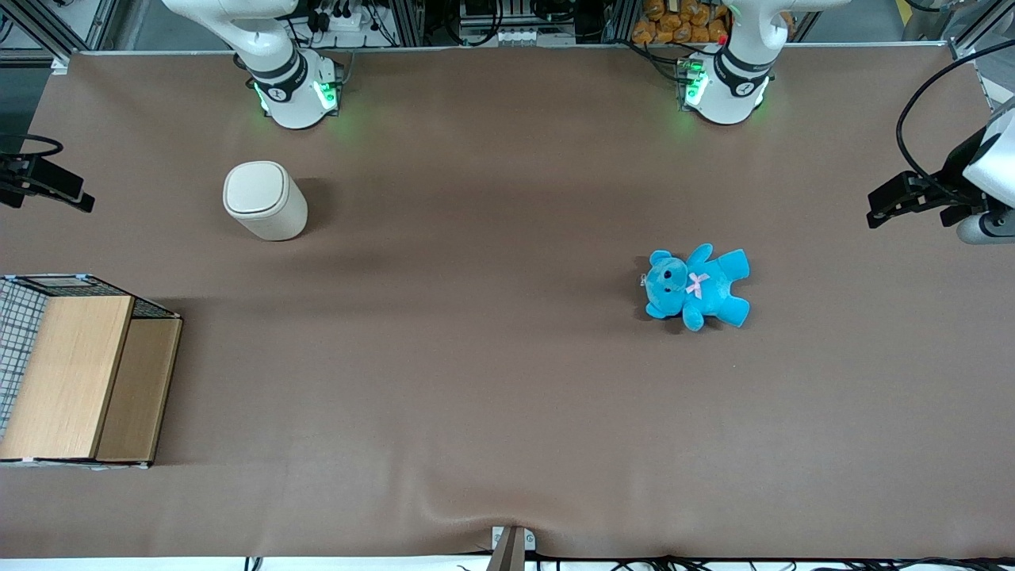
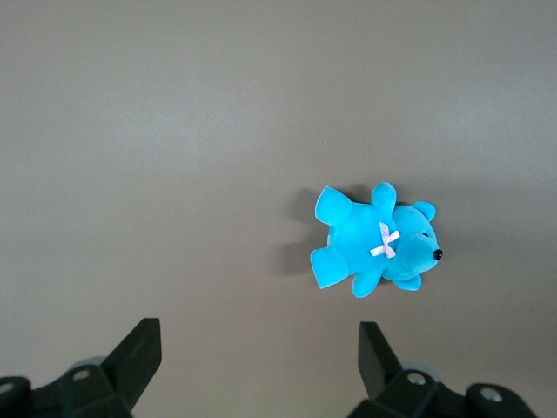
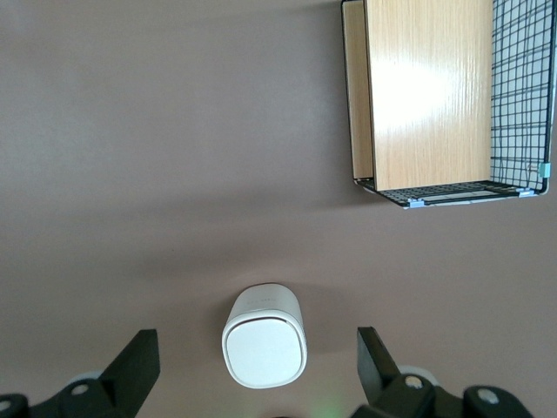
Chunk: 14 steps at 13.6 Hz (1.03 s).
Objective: Open trash can with right arm
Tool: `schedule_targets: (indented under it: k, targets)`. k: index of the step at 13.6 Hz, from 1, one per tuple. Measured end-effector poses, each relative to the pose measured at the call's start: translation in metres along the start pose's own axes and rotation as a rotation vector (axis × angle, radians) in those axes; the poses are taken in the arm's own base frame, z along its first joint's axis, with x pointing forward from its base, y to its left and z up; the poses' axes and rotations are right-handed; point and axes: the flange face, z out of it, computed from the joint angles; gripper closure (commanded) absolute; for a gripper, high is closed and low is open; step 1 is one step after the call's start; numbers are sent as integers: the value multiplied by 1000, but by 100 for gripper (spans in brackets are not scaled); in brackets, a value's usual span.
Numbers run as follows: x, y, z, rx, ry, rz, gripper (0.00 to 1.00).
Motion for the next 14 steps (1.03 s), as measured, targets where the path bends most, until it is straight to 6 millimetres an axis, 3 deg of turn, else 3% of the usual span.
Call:
schedule_targets:
  k: [4,5,7,8,11,14]
  targets:
    - [7,4,42,-4,-169,10,0]
    - [9,5,56,-4,-217,14,13]
    - [9,10,87,-3,-303,23,83]
    - [7,10,99,-3,-351,24,100]
    - [-7,-3,131,-7,-483,2,100]
    - [-18,-12,176,-13,-589,-15,100]
